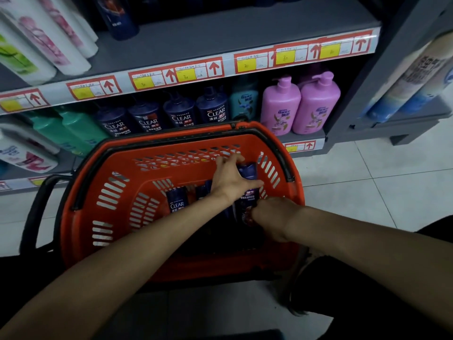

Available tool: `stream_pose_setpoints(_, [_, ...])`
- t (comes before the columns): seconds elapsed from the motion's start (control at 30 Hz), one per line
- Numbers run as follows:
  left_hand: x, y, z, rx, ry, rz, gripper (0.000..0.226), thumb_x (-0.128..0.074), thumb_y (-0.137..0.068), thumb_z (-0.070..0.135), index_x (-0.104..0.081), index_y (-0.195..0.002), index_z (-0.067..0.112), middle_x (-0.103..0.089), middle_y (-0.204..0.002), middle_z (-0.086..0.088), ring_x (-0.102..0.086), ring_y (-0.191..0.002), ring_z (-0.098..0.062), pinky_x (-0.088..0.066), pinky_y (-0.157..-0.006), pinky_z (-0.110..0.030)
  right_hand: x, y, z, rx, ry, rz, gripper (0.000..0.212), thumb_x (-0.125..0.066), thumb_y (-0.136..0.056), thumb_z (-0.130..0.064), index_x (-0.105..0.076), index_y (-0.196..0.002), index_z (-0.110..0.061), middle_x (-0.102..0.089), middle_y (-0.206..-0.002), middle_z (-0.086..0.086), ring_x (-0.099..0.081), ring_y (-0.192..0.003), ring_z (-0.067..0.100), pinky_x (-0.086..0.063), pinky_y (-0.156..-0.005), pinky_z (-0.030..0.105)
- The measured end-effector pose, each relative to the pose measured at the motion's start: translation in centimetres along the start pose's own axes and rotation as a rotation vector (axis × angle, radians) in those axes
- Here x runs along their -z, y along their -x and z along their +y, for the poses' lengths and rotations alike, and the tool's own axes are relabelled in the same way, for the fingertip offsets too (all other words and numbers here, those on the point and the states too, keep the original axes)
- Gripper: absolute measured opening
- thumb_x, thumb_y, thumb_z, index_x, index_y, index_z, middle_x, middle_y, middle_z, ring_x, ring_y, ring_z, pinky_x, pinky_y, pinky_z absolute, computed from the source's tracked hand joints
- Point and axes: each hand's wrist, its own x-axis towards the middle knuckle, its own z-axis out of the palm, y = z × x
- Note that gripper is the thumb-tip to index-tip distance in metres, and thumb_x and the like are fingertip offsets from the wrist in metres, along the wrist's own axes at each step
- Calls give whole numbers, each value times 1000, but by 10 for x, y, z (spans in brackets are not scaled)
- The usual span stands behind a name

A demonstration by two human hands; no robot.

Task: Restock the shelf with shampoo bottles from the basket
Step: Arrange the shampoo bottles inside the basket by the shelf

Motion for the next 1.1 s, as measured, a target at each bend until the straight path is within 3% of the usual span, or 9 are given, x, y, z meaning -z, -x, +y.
stream_pose_setpoints(0.13, [30,6,-3,8,-76,-94,64,-95,-53,52,-63,-101,25,-64,-106,9,-62,-99,-13,-46,-80,-25,7,-3,-2,-57,0,-32,34,-66,-95,-17,-64,-129,-12,-64,-128,11,-64,-116,30,-52,-88,35])
stream_pose_setpoints(0.2, [44,16,-3,11,-85,-75,65,-94,-56,52,-63,-106,22,-64,-102,14,-62,-99,-11,-49,-84,-27,12,-4,-2,-96,-10,-38,33,-66,-94,-17,-63,-126,-8,-65,-127,13,-65,-116,31,-53,-88,34])
stream_pose_setpoints(0.3, [68,30,2,36,-71,62,66,-90,-59,57,-60,-108,24,-63,-95,18,-61,-92,-9,-52,-83,-30,19,-6,-2,-157,-160,31,60,-67,-92,-22,-42,-146,-9,-62,-131,14,-64,-116,32,-50,-85,33])
stream_pose_setpoints(0.4, [105,33,12,27,-49,214,62,-86,-59,66,-58,-97,27,-65,-86,15,-64,-84,-10,-55,-77,-33,35,-7,-5,-161,-315,159,82,-72,-90,-36,-23,-150,-11,-61,-128,15,-62,-115,34,-47,-84,33])
stream_pose_setpoints(0.53, [158,32,21,-4,-37,339,59,-82,-59,71,-64,-93,27,-71,-96,11,-67,-88,-13,-57,-79,-34,61,-13,-16,-137,-510,436,82,-75,-85,-48,-29,-145,-17,-57,-125,15,-63,-109,36,-53,-90,39])
stream_pose_setpoints(0.67, [198,38,19,4,79,407,51,-86,-55,68,-66,-77,27,-69,-74,11,-64,-66,-5,-49,-58,-27,88,-21,-29,-86,-610,640,81,-76,-80,-57,-39,-144,-25,-56,-131,9,-59,-117,31,-52,-98,45])
stream_pose_setpoints(0.73, [209,40,13,33,178,431,54,-89,-51,65,-69,-76,21,-70,-71,8,-61,-61,-5,-50,-58,-31,99,-26,-36,-52,-615,702,88,-79,-76,-59,-39,-147,-26,-57,-134,6,-57,-121,28,-51,-100,45])
stream_pose_setpoints(1.0, [227,39,30,222,609,333,45,-96,-61,28,-69,-87,3,-74,-78,-7,-67,-63,-13,-61,-64,-33,126,-45,-49,-93,-669,881,88,-91,-64,-38,-44,-138,-25,-66,-122,1,-66,-106,23,-57,-84,42])
stream_pose_setpoints(1.1, [229,38,28,321,738,267,33,-92,-68,25,-63,-79,15,-68,-66,2,-64,-48,-5,-54,-47,-19,129,-45,-52,-115,-737,855,83,-91,-64,-31,-41,-130,-24,-65,-105,-4,-65,-91,20,-55,-75,39])
